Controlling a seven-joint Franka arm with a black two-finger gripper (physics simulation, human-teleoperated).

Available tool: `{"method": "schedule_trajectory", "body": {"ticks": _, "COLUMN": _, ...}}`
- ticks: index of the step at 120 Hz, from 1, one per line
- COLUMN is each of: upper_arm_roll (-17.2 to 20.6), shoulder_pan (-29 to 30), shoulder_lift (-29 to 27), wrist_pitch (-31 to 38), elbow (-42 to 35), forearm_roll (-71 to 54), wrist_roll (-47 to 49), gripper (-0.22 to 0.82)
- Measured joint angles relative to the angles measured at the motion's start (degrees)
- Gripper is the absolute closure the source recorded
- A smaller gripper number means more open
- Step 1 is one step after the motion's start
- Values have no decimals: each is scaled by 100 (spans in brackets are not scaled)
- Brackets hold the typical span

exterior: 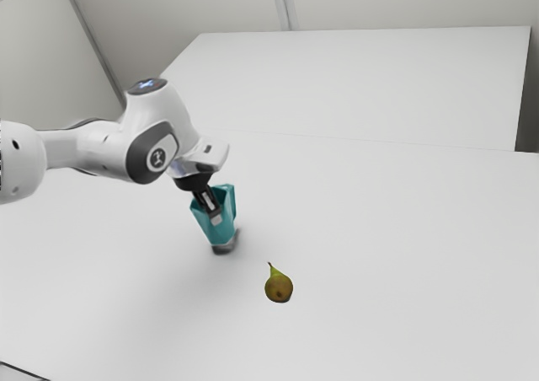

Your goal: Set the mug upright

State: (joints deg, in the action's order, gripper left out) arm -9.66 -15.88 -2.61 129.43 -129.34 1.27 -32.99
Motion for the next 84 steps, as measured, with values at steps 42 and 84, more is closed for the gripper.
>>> {"method": "schedule_trajectory", "body": {"ticks": 42, "upper_arm_roll": 15, "shoulder_pan": -189, "shoulder_lift": 60, "wrist_pitch": 71, "elbow": -14, "forearm_roll": -40, "wrist_roll": 1127, "gripper": 78}}
{"method": "schedule_trajectory", "body": {"ticks": 84, "upper_arm_roll": 32, "shoulder_pan": -433, "shoulder_lift": 238, "wrist_pitch": 84, "elbow": 20, "forearm_roll": -43, "wrist_roll": 1778, "gripper": 78}}
